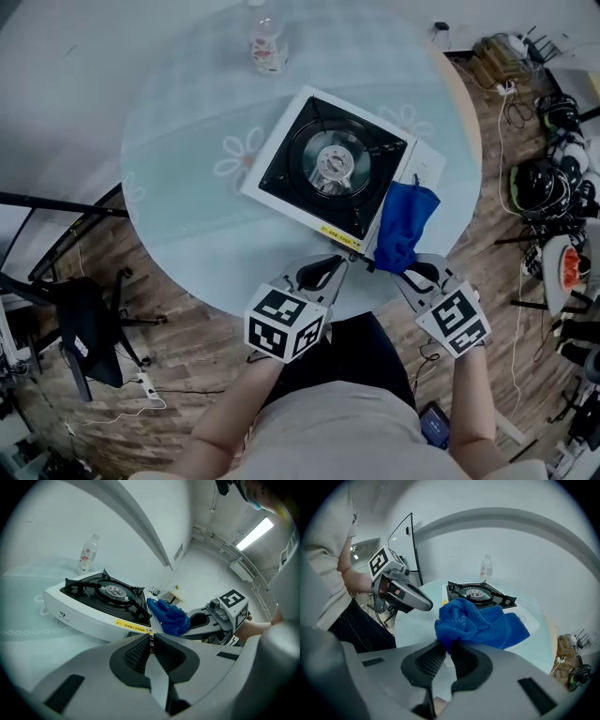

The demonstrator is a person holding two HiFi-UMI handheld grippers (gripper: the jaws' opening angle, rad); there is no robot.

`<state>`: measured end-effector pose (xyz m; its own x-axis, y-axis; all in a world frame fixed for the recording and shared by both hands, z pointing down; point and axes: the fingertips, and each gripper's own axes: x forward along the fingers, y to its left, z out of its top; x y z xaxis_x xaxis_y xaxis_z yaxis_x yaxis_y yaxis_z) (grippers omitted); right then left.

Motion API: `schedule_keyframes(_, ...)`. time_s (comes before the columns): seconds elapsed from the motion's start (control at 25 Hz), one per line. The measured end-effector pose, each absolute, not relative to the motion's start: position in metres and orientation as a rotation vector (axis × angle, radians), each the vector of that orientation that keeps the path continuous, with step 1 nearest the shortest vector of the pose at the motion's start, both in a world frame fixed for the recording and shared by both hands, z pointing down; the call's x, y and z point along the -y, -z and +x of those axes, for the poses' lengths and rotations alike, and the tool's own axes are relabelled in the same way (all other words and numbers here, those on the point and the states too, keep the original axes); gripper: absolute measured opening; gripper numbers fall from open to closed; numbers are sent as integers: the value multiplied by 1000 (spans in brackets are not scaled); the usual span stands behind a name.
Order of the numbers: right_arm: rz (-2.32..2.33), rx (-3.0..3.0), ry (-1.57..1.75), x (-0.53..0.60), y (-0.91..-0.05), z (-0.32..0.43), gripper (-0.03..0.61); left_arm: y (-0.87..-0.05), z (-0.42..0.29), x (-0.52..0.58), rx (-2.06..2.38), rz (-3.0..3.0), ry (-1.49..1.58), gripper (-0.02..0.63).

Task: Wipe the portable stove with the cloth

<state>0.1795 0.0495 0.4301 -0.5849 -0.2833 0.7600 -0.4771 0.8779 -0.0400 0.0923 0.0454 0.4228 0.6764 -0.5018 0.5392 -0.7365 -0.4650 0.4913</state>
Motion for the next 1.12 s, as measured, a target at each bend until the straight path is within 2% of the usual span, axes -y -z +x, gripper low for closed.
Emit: schedule_keyframes(1.12, 789, 2163, -564, -86, -431, 112, 49, -414, 51, -30, 723, 2291, -441, 41)
